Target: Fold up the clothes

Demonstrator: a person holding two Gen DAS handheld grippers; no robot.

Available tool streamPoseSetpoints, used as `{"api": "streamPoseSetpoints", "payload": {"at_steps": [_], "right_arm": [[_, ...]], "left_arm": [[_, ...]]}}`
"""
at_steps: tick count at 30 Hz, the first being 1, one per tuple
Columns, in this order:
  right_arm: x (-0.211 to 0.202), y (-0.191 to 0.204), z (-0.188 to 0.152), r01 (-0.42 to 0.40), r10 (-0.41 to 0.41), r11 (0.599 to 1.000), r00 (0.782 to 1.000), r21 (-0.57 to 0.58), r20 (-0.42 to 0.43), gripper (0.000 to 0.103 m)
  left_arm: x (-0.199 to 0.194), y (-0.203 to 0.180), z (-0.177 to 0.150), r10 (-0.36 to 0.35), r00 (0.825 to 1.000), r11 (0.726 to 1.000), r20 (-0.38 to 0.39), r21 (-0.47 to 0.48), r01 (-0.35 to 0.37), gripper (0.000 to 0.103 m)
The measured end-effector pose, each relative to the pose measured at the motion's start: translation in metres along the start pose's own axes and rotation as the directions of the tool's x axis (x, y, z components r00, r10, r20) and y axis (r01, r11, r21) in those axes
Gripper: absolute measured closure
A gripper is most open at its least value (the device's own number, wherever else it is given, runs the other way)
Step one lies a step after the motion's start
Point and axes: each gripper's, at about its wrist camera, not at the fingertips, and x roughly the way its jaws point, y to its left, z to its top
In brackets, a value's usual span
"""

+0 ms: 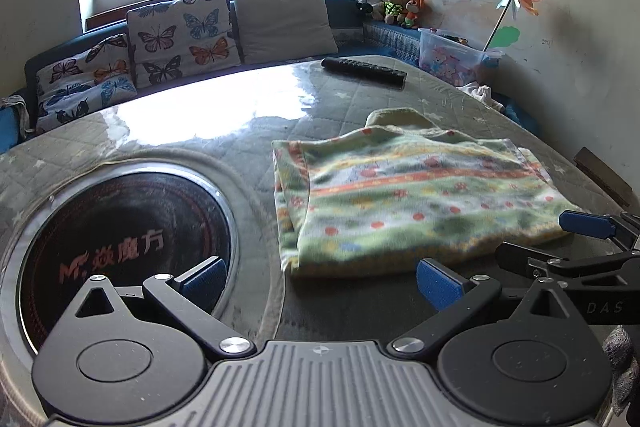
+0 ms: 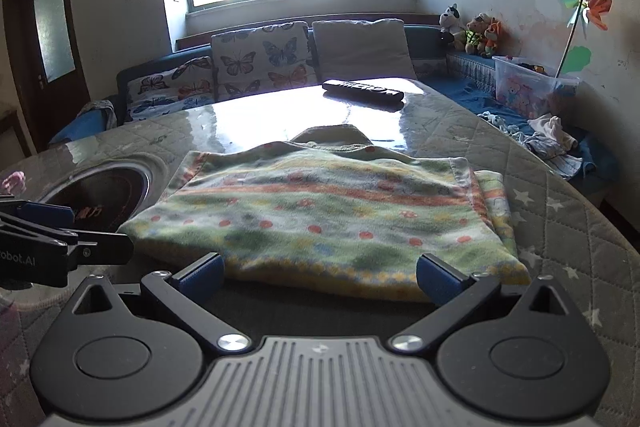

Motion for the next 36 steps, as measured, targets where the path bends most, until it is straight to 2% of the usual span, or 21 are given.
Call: {"api": "streamPoseSetpoints", "payload": {"at_steps": [17,36], "right_arm": [[-0.013,0.006,-0.026,0.042,-0.041,0.998,0.999,0.046,-0.029,0.000],[-0.007,0.003,-0.031,0.119,-0.115,0.991,0.991,0.063,-0.070,0.000]], "left_arm": [[-0.005,-0.004,-0.028,-0.024,0.998,1.000,-0.057,-0.011,0.023,0.000],[0.000,-0.010,-0.034,-0.036,0.995,0.999,-0.089,-0.010,0.035,0.000]]}}
